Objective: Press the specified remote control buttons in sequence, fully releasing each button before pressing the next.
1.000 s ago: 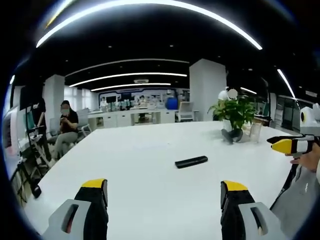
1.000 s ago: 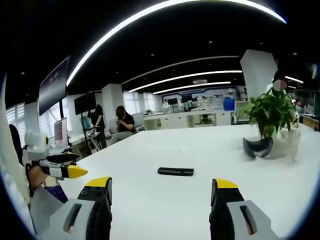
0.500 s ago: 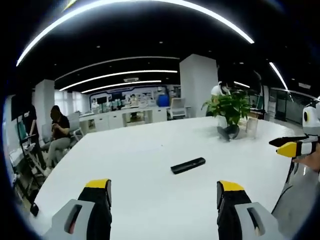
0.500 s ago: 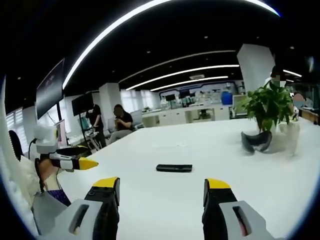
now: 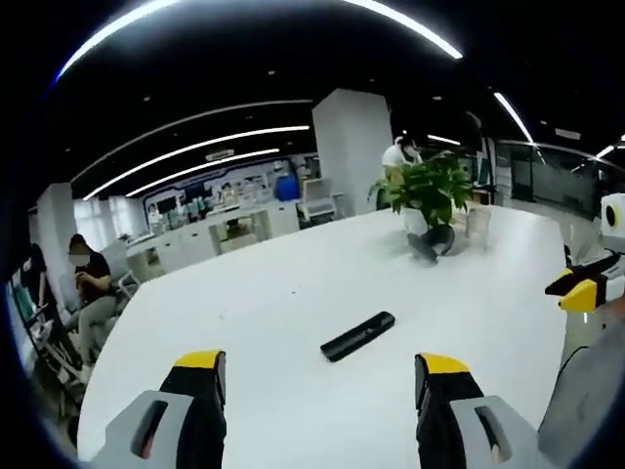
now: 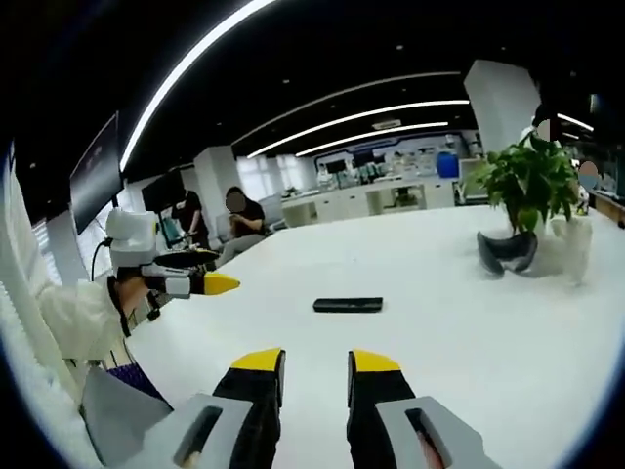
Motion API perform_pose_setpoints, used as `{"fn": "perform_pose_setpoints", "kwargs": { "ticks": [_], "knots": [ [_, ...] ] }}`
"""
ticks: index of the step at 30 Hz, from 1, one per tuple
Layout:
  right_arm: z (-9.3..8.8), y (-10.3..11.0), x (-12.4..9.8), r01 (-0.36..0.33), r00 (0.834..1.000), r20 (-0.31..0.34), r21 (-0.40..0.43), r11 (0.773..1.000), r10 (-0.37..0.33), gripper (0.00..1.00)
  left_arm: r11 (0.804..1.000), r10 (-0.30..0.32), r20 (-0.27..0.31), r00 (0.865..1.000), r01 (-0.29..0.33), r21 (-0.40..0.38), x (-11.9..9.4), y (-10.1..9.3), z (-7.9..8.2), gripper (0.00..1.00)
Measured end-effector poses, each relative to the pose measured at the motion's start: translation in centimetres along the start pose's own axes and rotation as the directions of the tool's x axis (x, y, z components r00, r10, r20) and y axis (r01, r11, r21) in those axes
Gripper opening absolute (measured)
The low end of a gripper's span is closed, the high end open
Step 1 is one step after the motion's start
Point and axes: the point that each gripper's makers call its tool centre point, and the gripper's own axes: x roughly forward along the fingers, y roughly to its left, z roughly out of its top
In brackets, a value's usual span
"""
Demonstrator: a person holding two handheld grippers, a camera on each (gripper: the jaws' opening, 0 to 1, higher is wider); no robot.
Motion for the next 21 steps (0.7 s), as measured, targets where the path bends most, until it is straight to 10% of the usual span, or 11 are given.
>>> {"fn": "perform_pose_setpoints", "kwargs": {
  "ticks": [14,21],
  "knots": [
    [-1.0,0.8,0.0,-0.023,0.997,-0.072,0.035,0.999,0.026,0.00,0.970,-0.202,-0.107,0.973,0.214,0.115,6.7,-1.7,0.8,0.74],
    [-0.8,1.6,0.5,-0.054,0.994,-0.092,0.067,0.996,0.060,0.00,0.928,-0.298,-0.202,0.933,0.333,0.168,10.3,-2.8,0.5,0.72]
  ]
}}
